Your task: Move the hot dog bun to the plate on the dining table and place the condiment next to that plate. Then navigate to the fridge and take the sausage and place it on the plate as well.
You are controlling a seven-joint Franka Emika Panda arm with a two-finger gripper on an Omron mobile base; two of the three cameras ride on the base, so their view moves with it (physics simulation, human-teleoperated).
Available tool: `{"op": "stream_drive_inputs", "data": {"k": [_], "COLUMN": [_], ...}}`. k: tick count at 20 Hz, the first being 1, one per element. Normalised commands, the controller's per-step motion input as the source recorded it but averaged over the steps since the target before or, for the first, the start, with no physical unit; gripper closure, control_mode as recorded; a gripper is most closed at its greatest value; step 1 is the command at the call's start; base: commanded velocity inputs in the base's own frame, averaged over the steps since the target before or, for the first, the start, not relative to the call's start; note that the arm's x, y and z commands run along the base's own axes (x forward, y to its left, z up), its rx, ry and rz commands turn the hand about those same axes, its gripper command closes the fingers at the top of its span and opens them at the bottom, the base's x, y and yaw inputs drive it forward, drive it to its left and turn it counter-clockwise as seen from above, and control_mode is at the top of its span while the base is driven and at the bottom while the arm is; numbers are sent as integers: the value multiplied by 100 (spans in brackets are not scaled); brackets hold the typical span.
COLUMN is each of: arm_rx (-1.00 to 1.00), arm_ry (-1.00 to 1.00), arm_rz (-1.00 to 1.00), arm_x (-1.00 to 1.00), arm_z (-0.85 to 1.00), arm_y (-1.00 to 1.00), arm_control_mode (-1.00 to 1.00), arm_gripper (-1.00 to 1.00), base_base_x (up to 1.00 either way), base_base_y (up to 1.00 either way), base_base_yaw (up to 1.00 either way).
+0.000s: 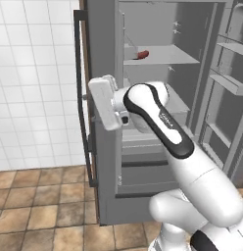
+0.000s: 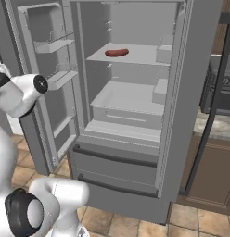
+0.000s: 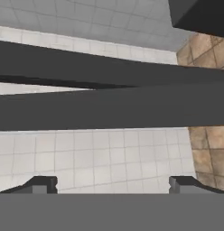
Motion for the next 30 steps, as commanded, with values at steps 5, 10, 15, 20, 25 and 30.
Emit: {"op": "stream_drive_inputs", "data": {"k": [5,10,15,20,25,30], "arm_rx": [0,-3,-16,-35,-46,-38], "arm_ry": [-31,-8,4,18,13,-12], "arm_rz": [-10,-7,0,0,0,0], "arm_x": [-100,-59,-6,0,-22,-50], "arm_z": [29,46,43,29,1,-50], "arm_y": [-39,-73,-88,-87,-80,-76], "arm_control_mode": [-100,-100,-100,-100,-100,-100], "arm_gripper": [-100,-100,-100,-100,-100,-100], "base_base_x": [0,0,0,0,0,0], "base_base_y": [0,0,0,0,0,0], "base_base_yaw": [0,0,0,0,0,0]}}
